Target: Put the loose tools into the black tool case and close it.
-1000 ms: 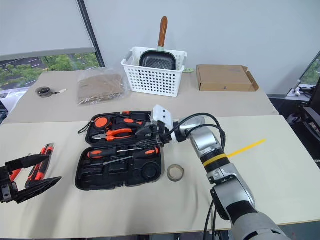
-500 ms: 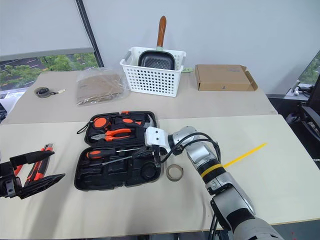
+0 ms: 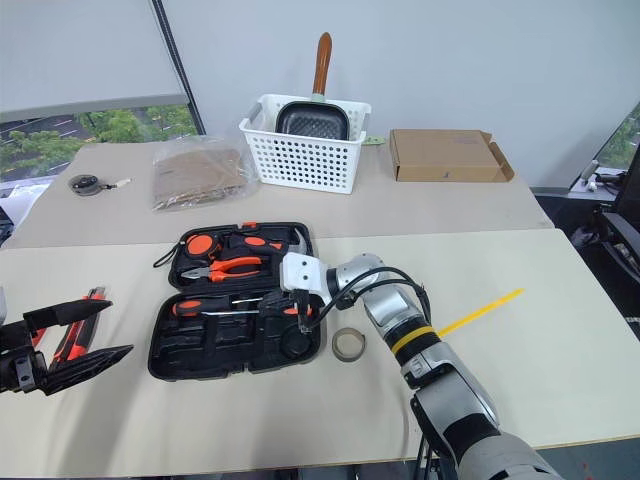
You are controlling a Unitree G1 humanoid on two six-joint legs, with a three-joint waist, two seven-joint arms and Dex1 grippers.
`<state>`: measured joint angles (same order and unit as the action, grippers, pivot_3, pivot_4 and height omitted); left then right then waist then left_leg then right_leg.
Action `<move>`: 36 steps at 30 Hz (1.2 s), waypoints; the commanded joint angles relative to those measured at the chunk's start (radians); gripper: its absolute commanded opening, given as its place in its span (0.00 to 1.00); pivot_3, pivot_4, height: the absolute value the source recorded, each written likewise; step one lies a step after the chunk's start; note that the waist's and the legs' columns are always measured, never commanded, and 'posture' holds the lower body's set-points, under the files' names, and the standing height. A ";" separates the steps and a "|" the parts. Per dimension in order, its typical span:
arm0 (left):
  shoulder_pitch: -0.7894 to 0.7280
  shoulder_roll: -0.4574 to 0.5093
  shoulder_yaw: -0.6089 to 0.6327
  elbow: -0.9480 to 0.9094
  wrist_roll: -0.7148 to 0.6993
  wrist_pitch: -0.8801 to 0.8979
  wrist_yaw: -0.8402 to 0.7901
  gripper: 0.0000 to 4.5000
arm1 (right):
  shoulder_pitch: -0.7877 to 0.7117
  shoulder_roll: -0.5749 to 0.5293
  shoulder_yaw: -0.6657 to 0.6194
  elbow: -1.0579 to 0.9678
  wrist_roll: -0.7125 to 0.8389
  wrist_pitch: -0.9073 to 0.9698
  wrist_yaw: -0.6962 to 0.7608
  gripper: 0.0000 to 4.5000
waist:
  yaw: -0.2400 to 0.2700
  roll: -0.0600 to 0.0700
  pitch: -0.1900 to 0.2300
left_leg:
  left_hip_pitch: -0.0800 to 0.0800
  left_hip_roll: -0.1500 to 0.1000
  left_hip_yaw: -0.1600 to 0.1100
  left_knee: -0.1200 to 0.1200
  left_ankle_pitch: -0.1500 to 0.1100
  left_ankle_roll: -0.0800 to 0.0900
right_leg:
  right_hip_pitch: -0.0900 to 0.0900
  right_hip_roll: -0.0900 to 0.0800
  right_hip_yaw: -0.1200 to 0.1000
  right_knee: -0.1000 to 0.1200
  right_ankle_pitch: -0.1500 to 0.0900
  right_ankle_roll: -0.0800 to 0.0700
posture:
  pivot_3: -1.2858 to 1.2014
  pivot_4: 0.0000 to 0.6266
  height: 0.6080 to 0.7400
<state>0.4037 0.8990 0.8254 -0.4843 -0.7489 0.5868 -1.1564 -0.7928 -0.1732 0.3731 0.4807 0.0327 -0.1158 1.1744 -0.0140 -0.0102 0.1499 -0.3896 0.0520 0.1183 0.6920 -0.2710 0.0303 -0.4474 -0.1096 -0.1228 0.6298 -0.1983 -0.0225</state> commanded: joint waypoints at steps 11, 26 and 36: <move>-0.022 0.004 -0.017 0.016 0.008 -0.025 0.003 1.00 | 0.009 -0.056 0.119 0.000 -0.150 0.124 -0.007 0.01 | 0.002 0.000 0.001 | -0.001 -0.001 0.001 0.000 0.000 0.000 | -0.001 -0.001 0.000 0.000 0.000 0.000 | 0.52 0.24 0.70; -0.078 -0.147 0.037 0.179 0.120 -0.081 0.285 1.00 | 0.005 -0.029 -0.141 -0.230 0.267 0.278 0.085 0.01 | 0.001 -0.005 -0.002 | -0.001 0.000 -0.001 -0.002 0.001 0.002 | -0.002 0.000 0.000 0.000 0.000 -0.001 | 0.52 0.24 0.70; -0.092 -0.128 0.098 0.521 0.241 -0.253 0.351 1.00 | 0.064 -0.200 -0.299 -0.345 0.458 0.383 0.180 0.73 | 0.003 -0.009 -0.003 | -0.001 -0.001 0.000 -0.003 -0.001 0.002 | -0.003 -0.003 -0.001 -0.002 0.000 -0.001 | 0.52 0.24 0.70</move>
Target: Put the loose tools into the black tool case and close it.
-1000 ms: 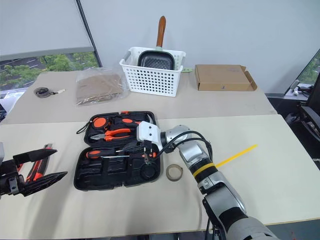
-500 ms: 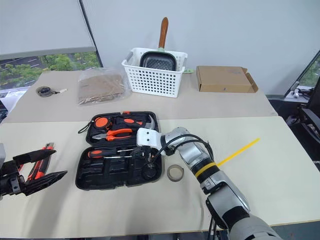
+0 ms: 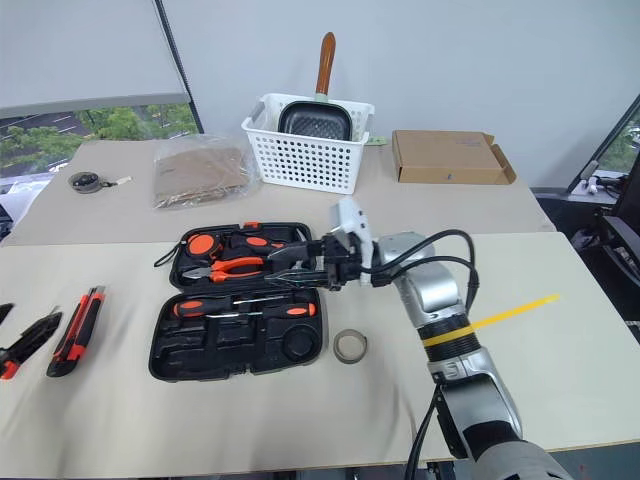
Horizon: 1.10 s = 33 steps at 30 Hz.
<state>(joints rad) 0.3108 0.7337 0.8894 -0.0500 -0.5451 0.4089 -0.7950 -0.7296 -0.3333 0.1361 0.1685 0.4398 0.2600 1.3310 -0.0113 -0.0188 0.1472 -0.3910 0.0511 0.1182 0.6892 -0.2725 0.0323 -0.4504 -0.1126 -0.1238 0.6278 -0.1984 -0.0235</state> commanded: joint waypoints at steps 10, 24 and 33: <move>-0.112 0.136 -0.101 0.424 0.119 -0.176 -0.068 1.00 | -0.032 -0.201 -0.091 0.026 0.016 -0.026 0.088 0.99 | 0.009 -0.002 -0.001 | 0.000 0.000 0.001 -0.002 0.000 -0.001 | -0.005 -0.002 0.000 -0.001 0.000 0.000 | 0.52 0.24 0.70; -0.342 0.236 -0.294 0.882 0.220 -0.255 -0.144 0.95 | -0.034 -0.220 -0.077 -0.067 0.033 0.042 0.078 1.00 | 0.006 -0.004 -0.002 | 0.000 0.000 0.004 -0.008 0.003 0.000 | -0.005 -0.002 -0.001 0.000 0.005 -0.008 | 0.52 0.24 0.70; -0.354 0.221 -0.271 0.923 0.172 -0.243 -0.145 0.35 | -0.040 -0.216 -0.098 -0.073 0.051 0.047 0.068 1.00 | 0.004 -0.003 -0.002 | 0.002 0.000 0.006 -0.008 0.002 -0.001 | -0.005 -0.004 0.000 0.001 0.004 -0.006 | 0.52 0.24 0.70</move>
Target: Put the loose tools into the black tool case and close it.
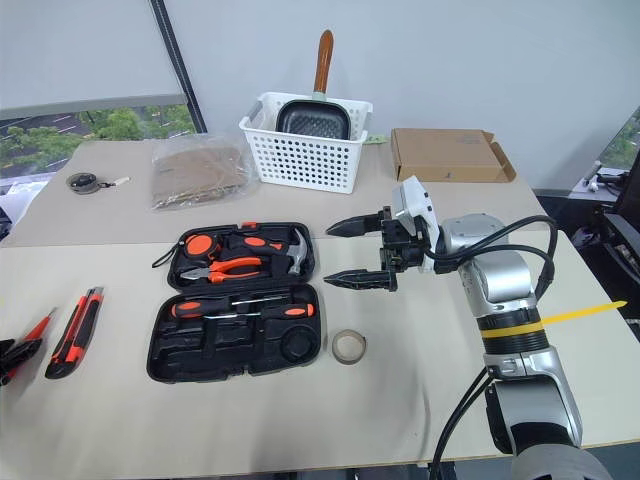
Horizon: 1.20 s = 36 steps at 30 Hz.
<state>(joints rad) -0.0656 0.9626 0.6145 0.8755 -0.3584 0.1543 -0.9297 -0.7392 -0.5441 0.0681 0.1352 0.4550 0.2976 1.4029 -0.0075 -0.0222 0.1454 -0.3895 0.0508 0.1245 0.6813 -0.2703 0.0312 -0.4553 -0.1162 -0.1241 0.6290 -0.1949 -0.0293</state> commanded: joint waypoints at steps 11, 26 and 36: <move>-0.038 -0.016 0.076 -0.419 -0.194 0.125 0.001 0.10 | -0.025 0.010 -0.047 -0.032 0.077 0.005 -0.014 1.00 | 0.008 -0.006 0.001 | -0.001 0.000 -0.001 0.000 0.000 -0.003 | 0.000 -0.005 -0.002 0.000 0.001 -0.002 | 0.52 0.24 0.70; -0.223 -0.030 -0.595 -0.871 -0.013 0.020 -0.393 0.10 | 0.085 -0.033 -0.072 -0.079 0.062 -0.021 -0.030 1.00 | 0.004 -0.007 0.001 | 0.000 0.000 0.007 -0.002 0.009 -0.002 | 0.000 0.004 0.001 -0.001 0.002 -0.002 | 0.52 0.24 0.70; -0.331 -0.028 -0.728 -0.691 0.141 -0.146 -0.516 0.10 | 0.147 -0.043 -0.074 -0.149 0.060 -0.016 -0.064 1.00 | 0.007 -0.007 0.001 | 0.000 0.001 0.008 0.000 0.006 0.008 | 0.000 0.003 0.002 0.000 -0.003 0.006 | 0.52 0.24 0.70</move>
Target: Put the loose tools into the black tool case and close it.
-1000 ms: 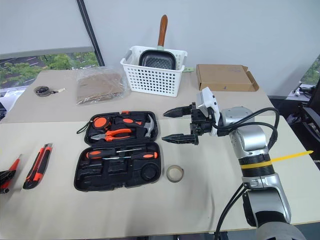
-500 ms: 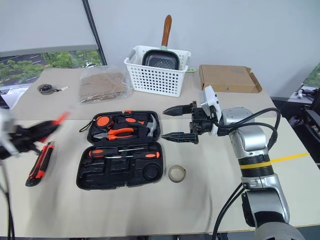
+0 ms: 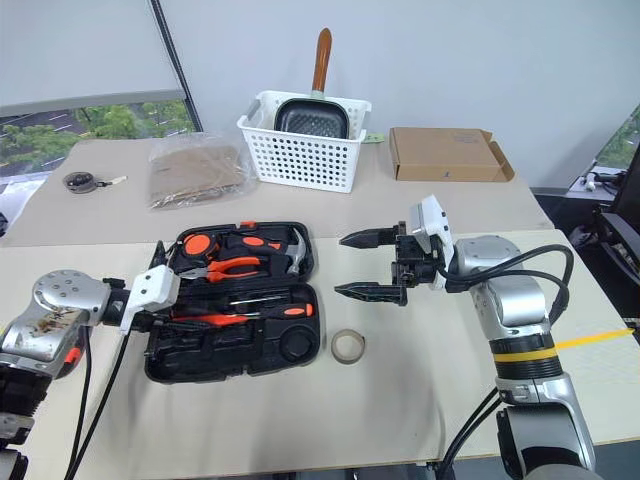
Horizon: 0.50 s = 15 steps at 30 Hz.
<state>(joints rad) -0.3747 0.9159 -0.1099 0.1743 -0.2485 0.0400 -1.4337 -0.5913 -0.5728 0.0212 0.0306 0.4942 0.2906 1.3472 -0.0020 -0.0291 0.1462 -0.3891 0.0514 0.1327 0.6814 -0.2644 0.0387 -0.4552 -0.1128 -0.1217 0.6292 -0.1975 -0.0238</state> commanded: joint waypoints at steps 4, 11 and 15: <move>-0.019 0.023 -0.006 0.024 0.067 -0.046 -0.001 0.10 | 0.001 -0.017 -0.027 -0.046 0.020 -0.010 -0.011 1.00 | 0.005 0.000 0.000 | 0.000 0.000 0.000 0.000 0.000 0.001 | 0.000 0.000 0.000 0.000 0.000 0.000 | 0.52 0.24 0.70; 0.004 0.029 0.002 -0.005 0.079 -0.012 0.022 0.10 | -0.014 -0.012 -0.019 -0.031 0.015 -0.015 -0.008 1.00 | 0.006 0.000 0.000 | 0.001 0.000 0.000 0.000 0.001 0.001 | 0.000 0.000 0.001 0.001 0.000 0.000 | 0.52 0.24 0.70; 0.020 0.033 0.026 -0.026 0.056 0.038 0.041 0.10 | -0.024 -0.007 -0.014 -0.022 0.013 -0.018 -0.006 1.00 | 0.005 0.000 0.000 | 0.001 0.000 0.000 0.000 0.001 0.001 | 0.000 0.000 0.001 0.002 0.000 0.000 | 0.52 0.24 0.70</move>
<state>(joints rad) -0.3665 0.9273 -0.1076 0.1603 -0.1998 0.0465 -1.4185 -0.5836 -0.5757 0.0216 0.0225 0.4938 0.2905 1.3417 0.0035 -0.0290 0.1461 -0.3882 0.0515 0.1323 0.6818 -0.2635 0.0398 -0.4549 -0.1127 -0.1208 0.6308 -0.1974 -0.0238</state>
